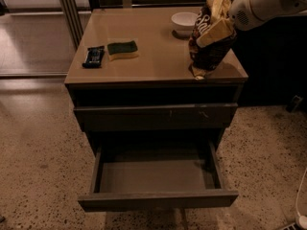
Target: Place brown chip bag into middle drawer
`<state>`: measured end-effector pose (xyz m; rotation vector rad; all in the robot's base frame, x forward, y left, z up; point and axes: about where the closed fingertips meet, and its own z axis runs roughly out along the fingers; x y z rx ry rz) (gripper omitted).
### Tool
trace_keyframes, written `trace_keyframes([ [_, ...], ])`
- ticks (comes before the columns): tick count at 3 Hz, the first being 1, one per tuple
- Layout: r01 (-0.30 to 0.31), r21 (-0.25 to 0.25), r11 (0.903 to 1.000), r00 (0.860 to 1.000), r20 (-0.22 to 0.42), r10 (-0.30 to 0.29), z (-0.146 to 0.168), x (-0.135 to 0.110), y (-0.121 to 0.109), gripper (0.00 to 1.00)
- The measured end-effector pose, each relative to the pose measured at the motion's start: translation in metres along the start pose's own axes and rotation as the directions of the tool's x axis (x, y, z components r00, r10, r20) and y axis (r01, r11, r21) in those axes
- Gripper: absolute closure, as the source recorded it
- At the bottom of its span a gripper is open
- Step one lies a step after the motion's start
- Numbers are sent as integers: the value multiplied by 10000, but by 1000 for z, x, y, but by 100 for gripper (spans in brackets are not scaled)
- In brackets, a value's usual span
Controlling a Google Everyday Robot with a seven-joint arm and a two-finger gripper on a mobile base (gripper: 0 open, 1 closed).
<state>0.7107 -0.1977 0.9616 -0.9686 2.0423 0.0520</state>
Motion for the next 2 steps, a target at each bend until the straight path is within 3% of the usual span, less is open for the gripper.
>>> trace_keyframes([
  [2, 0, -2, 10000, 10000, 0, 0, 0, 0, 0, 65],
])
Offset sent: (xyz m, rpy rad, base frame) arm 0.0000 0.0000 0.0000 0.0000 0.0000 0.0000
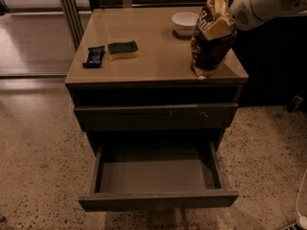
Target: Place brown chip bag into middle drawer
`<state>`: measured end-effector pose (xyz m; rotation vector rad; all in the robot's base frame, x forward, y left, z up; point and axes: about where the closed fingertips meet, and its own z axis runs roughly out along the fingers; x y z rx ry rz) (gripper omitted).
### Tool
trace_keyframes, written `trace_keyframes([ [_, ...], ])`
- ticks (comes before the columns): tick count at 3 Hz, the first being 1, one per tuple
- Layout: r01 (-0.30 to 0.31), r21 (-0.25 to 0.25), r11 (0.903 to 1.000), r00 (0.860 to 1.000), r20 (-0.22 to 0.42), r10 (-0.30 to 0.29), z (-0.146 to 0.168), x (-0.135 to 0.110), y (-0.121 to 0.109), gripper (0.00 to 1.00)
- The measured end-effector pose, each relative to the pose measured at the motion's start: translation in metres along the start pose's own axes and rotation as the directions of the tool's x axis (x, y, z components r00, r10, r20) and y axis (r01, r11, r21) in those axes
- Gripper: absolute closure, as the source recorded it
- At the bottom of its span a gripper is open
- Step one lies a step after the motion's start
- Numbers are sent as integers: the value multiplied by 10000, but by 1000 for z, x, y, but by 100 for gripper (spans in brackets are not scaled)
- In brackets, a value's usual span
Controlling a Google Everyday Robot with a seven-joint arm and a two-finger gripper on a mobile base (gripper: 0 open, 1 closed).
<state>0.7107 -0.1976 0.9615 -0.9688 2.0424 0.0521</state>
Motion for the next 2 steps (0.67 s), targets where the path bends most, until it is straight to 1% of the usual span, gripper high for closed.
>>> trace_keyframes([
  [1, 1, 0, 10000, 10000, 0, -1, 0, 0, 0, 88],
  [2, 348, -226, 9991, 9992, 222, -343, -9, -2, -1, 100],
])
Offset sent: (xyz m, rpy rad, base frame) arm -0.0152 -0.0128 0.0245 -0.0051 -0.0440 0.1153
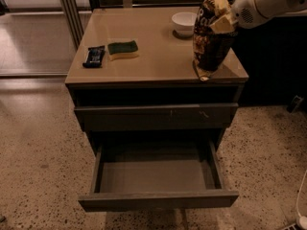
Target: Place brown chip bag into middle drawer
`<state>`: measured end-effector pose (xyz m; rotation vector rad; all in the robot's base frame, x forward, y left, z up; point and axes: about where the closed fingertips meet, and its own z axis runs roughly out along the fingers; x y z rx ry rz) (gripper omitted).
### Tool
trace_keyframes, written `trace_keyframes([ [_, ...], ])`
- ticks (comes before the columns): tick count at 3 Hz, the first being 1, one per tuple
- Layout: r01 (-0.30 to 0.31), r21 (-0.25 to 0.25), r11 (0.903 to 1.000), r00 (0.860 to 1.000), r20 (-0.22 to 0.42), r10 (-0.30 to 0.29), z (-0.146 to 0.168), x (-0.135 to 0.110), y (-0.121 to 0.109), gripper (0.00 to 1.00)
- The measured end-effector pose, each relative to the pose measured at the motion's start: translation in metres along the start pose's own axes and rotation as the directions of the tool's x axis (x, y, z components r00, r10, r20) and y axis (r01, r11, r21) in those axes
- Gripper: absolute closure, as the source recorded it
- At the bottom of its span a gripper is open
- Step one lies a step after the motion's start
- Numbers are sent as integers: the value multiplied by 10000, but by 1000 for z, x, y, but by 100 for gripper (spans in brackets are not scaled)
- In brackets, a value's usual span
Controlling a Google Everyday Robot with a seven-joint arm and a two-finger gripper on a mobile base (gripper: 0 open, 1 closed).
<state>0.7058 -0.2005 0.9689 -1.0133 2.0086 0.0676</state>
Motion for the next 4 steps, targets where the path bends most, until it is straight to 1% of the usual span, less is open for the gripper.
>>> trace_keyframes([
  [1, 640, -713, 9954, 9969, 511, -604, -24, -3, 5, 100],
  [2, 1579, -1821, 9705, 9807, 1440, -1326, -53, -9, 14, 100],
  [3, 2330, -3059, 9231, 9523, 2640, -1529, -69, -20, 25, 100],
  [4, 2717, -3408, 9000, 9322, 3254, -1582, -97, -36, 34, 100],
])
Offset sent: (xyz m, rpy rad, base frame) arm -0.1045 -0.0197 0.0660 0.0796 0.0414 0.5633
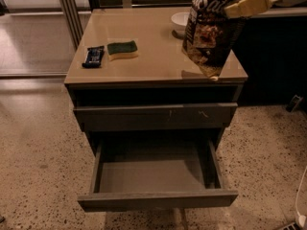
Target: Place brown chip bag into middle drawer
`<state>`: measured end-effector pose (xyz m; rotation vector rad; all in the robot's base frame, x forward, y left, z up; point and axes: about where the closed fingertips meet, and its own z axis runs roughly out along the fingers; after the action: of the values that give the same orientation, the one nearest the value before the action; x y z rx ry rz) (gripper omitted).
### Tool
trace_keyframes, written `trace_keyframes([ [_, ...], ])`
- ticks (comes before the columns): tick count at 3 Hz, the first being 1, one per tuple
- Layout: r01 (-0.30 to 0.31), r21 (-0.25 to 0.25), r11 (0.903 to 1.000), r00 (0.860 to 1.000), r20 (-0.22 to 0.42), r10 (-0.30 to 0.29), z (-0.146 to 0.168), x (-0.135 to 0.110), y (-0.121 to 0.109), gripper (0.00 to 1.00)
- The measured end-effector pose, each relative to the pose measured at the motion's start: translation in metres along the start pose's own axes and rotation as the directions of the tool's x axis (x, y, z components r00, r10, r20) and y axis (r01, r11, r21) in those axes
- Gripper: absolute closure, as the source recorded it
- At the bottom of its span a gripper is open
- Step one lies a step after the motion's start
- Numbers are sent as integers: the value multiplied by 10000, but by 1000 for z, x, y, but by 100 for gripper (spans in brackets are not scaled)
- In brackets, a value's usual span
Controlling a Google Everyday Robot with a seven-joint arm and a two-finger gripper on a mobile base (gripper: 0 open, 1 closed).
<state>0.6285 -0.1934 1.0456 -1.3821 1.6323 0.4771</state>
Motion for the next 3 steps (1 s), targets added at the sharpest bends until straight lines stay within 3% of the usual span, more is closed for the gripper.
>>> trace_keyframes([
  [1, 595, -404, 9974, 9981, -111, -600, 15, -2, 3, 100],
  [3, 1126, -1675, 9794, 9917, -431, -1213, 3, 2, 57, 100],
])
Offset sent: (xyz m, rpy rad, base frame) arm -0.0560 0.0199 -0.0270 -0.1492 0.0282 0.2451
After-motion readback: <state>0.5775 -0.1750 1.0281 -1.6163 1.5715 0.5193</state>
